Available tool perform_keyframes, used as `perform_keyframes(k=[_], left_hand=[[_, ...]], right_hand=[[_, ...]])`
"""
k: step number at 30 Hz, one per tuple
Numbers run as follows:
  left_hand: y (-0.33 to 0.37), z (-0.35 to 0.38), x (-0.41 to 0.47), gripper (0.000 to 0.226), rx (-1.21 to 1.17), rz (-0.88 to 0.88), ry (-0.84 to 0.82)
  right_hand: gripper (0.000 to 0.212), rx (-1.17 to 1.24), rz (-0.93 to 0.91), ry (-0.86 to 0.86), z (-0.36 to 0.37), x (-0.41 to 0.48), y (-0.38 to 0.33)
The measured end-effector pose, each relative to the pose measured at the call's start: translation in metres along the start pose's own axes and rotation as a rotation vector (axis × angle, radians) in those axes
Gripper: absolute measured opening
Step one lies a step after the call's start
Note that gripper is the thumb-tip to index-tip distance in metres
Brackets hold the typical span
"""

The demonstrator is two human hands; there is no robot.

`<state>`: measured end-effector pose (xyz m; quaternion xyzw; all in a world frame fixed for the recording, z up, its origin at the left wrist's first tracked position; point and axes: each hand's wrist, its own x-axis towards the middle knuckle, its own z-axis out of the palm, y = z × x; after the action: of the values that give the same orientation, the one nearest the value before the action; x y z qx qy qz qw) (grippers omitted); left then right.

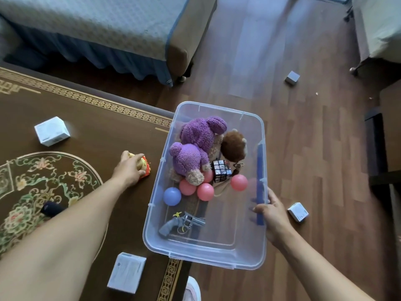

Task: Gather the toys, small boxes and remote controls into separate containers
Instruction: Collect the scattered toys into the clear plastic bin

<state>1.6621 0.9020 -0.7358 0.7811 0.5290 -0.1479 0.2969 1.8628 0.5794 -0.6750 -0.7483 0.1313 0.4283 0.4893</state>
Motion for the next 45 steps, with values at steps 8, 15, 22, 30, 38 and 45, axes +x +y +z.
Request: perform_keyframes(k=[8,15,22,30,38,45], left_hand=[[-0.016,0.011,-0.022,0.033,0.114,0.001,0.182],[0.03,-0.051,-0.103,0.032,-0.266,0.229,0.623],[0.1,-0.001,-0.189,0.043,-0.118,0.701,-0.024],[0.121,0.051,-0.224,0.044,0.255,0.703,-0.158],[0.088,0.017,-0.286,0.064,0.099,0.685,-0.102],[-0.042,-0.069,-0.353,0.07,-0.08,0.42,0.435]], right_hand=[[0.079,-0.005,-0.011,0.017,0.006,0.002,0.001],[0.078,0.003,-0.02,0.015,0.015,-0.015,-0.002],[0.078,0.027,-0.022,0.013,0.028,-0.043,-0.003],[0.083,0.005,-0.092,0.01,0.028,-0.079,0.009],[0.082,0.074,-0.059,-0.025,0.024,-0.156,0.024],[0.083,0.083,-0.093,0.013,0.015,-0.265,0.061]])
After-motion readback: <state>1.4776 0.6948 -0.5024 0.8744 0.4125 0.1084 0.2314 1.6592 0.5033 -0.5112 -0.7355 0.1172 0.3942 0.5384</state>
